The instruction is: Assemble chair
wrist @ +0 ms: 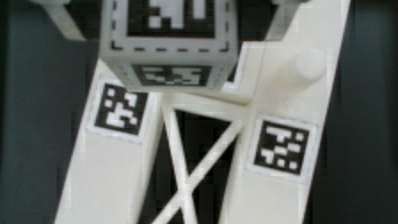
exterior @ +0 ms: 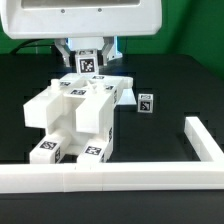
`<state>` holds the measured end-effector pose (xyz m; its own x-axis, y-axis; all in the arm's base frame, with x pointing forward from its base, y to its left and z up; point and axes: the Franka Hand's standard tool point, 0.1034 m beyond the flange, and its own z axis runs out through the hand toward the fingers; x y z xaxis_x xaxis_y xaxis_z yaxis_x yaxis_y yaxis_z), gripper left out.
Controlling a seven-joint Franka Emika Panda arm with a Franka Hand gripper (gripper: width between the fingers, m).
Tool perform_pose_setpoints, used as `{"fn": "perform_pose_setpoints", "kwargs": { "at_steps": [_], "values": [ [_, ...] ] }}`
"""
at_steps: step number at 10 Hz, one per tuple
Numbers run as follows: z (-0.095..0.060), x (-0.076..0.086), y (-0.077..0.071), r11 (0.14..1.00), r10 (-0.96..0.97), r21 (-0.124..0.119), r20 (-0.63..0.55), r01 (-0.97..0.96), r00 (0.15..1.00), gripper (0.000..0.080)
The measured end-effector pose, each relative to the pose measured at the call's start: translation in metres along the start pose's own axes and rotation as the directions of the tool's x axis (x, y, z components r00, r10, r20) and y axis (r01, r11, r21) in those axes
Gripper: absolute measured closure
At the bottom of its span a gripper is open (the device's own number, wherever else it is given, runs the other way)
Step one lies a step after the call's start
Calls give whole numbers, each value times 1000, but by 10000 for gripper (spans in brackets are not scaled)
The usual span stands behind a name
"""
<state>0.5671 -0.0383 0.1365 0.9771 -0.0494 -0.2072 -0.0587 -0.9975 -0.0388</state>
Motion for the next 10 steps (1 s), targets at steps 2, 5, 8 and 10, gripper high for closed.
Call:
{"fn": "perform_pose_setpoints", "kwargs": {
  "at_steps": [2,5,8,10],
  "values": [
    [1,0,0,1000,1,0,1,-1,1000,511],
    [-10,21,2,999,-24,-32,-23,23,999,511],
    [-14,30,-1,999,-28,-37,-28,26,999,511],
    [-14,30,-2,999,-20,-38,-31,19,999,511]
  ]
}}
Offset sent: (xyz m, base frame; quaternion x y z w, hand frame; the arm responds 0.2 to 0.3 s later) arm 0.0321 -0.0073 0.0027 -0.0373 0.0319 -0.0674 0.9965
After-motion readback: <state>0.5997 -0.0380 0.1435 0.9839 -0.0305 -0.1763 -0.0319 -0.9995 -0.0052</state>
